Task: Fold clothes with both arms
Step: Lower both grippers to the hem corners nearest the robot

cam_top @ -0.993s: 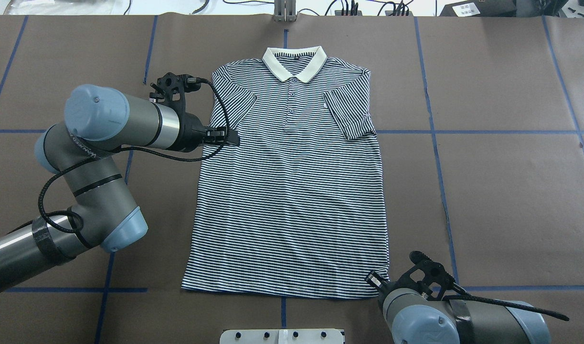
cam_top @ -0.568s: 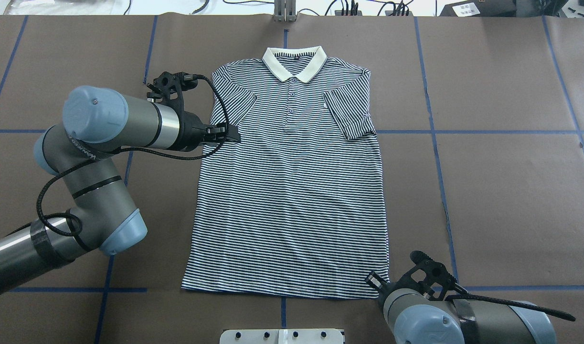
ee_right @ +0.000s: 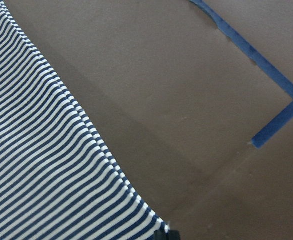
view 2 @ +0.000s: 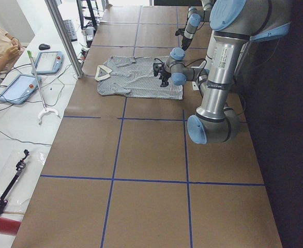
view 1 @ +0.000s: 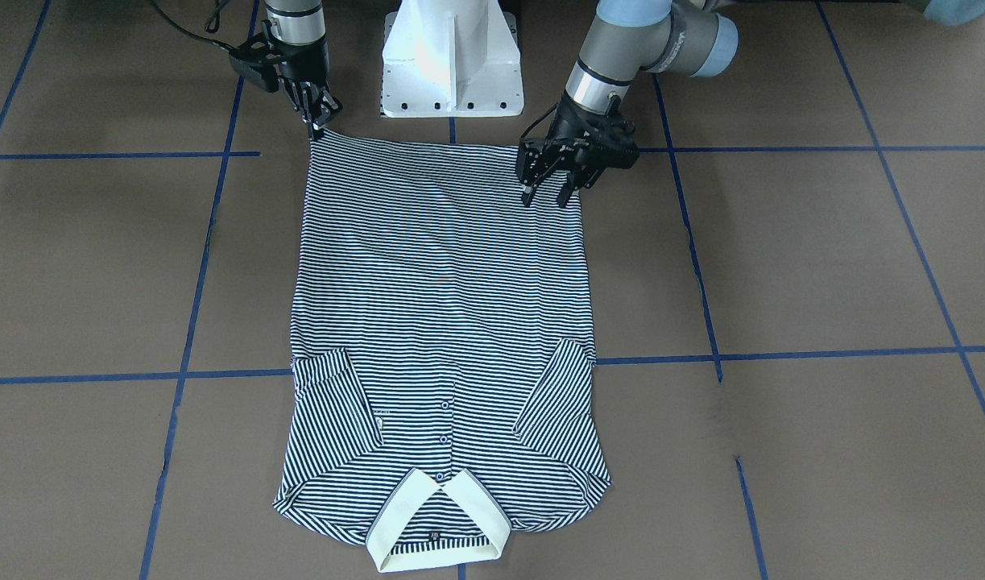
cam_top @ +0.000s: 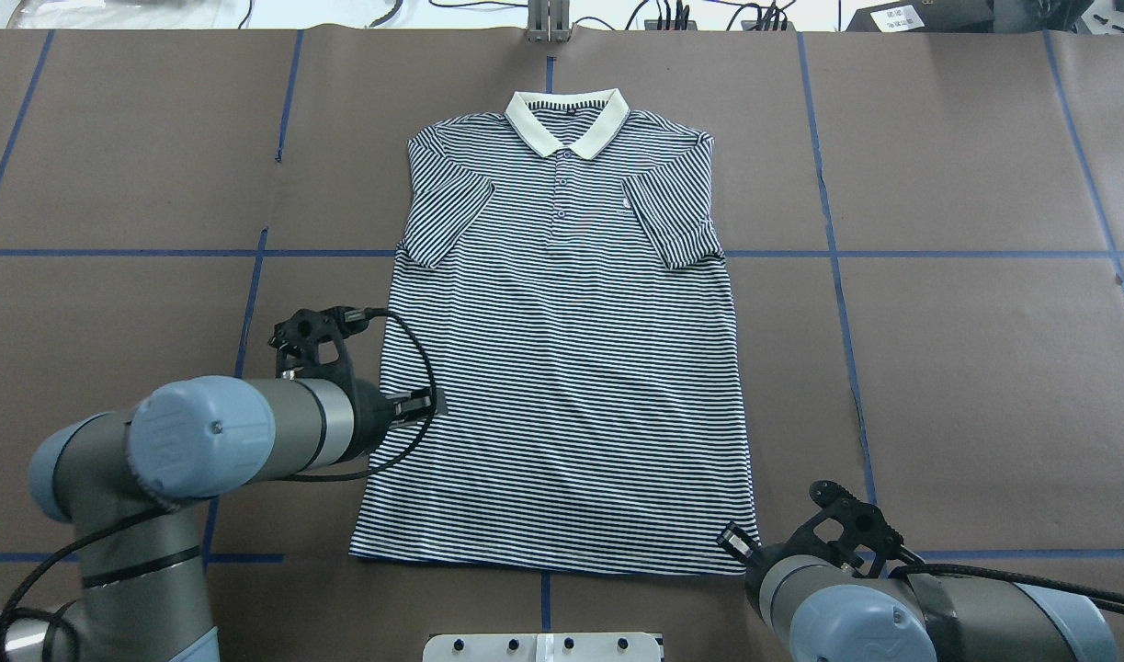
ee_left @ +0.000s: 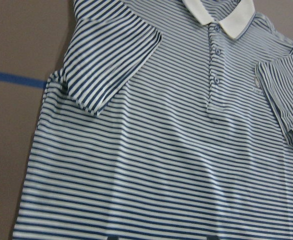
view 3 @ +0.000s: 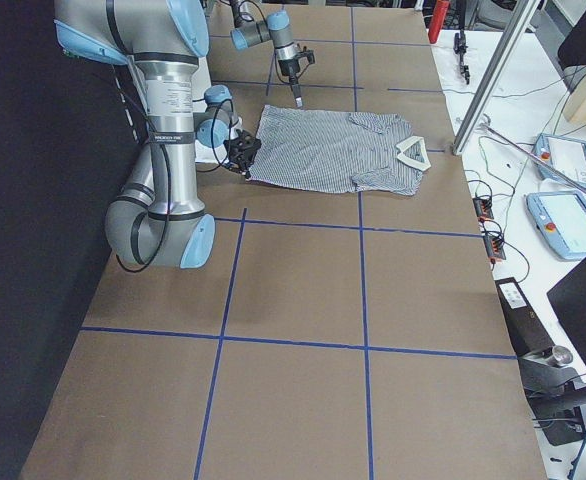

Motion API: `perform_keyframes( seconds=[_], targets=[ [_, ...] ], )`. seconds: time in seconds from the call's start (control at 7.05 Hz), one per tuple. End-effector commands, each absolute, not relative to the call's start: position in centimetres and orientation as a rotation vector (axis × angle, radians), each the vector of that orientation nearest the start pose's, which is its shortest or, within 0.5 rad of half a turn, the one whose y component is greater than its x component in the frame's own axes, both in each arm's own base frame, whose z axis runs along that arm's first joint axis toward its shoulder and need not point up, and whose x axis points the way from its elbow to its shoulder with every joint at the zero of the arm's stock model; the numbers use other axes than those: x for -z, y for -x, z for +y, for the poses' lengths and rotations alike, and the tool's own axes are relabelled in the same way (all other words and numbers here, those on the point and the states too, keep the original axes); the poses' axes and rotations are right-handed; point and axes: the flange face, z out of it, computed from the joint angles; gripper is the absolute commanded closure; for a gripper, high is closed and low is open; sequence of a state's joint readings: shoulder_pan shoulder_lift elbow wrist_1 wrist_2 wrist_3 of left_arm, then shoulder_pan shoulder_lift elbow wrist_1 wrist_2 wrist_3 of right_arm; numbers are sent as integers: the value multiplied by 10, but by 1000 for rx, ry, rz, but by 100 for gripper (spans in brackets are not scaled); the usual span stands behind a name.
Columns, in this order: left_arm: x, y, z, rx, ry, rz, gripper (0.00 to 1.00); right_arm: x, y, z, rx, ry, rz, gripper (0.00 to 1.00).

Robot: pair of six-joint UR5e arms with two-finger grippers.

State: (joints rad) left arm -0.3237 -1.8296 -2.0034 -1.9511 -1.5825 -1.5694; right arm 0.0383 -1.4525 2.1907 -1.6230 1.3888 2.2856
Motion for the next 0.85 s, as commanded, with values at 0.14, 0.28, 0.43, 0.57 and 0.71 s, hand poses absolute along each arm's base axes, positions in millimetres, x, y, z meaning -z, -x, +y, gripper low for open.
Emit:
perform_keyframes(
  seconds=[0.14,0.28,0.43,0.57,0.71],
  targets=[
    [-322,-473,-224,243,-56,954,40,-339,469,-168,-780,63,-711,100],
    [-329,-479,-216,230,-44,933,40,-339,469,-168,-780,63,-711,100],
    [-333,-484,-211,219,-38,922,40,-339,468,-168,-781,63,-711,100],
    [-334,-487,-209,215,-35,919,41,-339,468,-169,-781,61,-711,100],
    [-335,-489,-208,212,-34,916,41,-339,468,-169,-781,61,-711,100]
  ],
)
